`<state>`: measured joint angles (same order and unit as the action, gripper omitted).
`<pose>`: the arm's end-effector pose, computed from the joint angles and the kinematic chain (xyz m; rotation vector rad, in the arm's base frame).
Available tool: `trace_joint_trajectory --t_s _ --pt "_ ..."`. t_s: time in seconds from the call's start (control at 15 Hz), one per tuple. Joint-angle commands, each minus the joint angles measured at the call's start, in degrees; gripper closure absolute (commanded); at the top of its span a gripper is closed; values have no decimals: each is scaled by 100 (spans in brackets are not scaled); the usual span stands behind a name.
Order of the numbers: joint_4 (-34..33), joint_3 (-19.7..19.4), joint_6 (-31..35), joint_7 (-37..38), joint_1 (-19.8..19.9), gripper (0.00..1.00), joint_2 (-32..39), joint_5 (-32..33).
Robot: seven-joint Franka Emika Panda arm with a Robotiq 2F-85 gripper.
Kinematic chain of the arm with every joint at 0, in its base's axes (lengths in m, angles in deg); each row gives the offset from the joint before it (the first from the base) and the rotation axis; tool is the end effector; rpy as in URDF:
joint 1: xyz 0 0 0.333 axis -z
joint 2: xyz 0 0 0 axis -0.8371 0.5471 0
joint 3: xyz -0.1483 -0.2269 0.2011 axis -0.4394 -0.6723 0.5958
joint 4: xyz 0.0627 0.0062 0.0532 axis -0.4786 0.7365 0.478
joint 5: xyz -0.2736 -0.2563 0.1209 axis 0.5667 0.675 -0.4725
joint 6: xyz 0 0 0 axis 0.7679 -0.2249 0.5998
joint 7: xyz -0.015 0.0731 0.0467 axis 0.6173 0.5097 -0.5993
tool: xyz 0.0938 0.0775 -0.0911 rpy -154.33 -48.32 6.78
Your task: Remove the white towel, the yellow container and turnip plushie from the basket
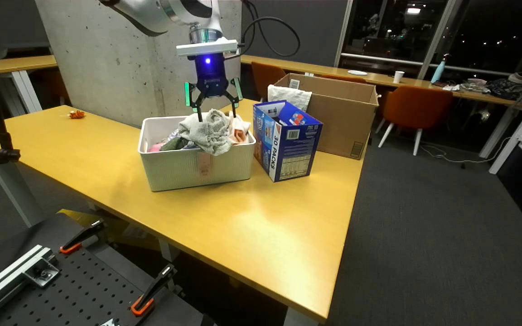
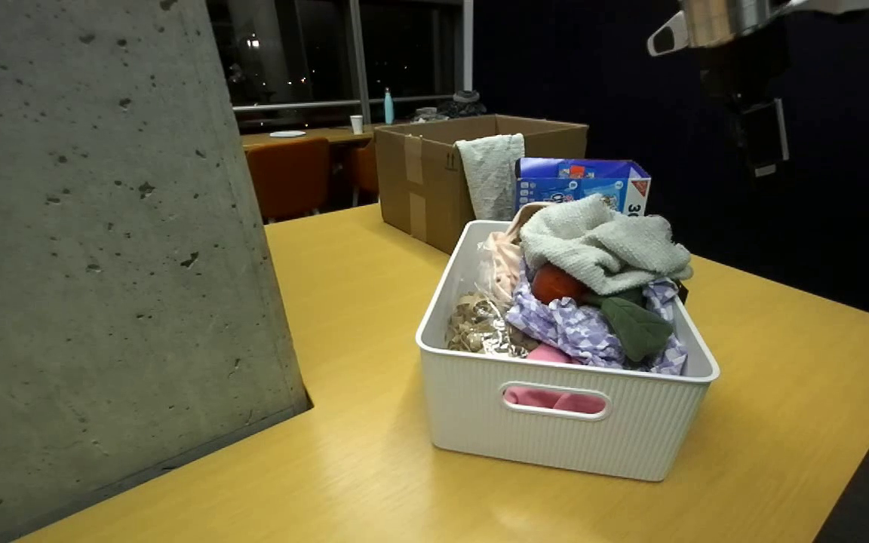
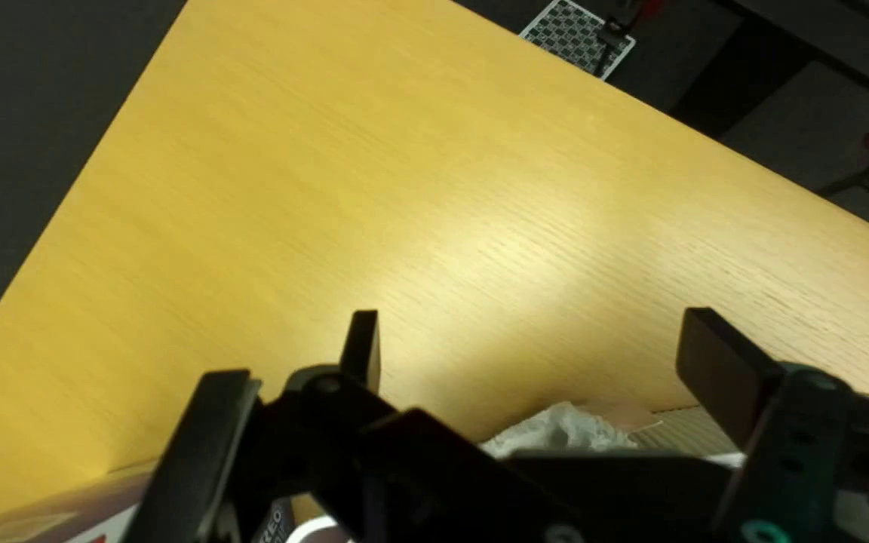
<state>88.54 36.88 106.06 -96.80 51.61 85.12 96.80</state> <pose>0.6846 0.0133 0.3606 2.6559 0.8931 -0.4896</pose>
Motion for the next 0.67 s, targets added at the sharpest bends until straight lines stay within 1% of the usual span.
trace_joint_trajectory --t_s 0.0,0.13,0.2,0.27,0.33,0.47,0.53,0.6 --pt "-1412 213 -494 -733 -133 0 1028 288" --pt "-1962 225 -668 -1046 -332 0 1439 472" --pt "-2232 267 -721 -1333 -397 0 1570 497" --pt "-2118 338 -553 -1625 -413 0 1399 471" --pt "-1619 216 -367 -1095 -376 0 1278 356" --pt "-1875 235 -387 -1366 -487 0 1361 354" --pt "-1935 237 -410 -1421 -504 0 1359 352" --pt "-1860 241 -313 -1432 -467 0 1303 341"
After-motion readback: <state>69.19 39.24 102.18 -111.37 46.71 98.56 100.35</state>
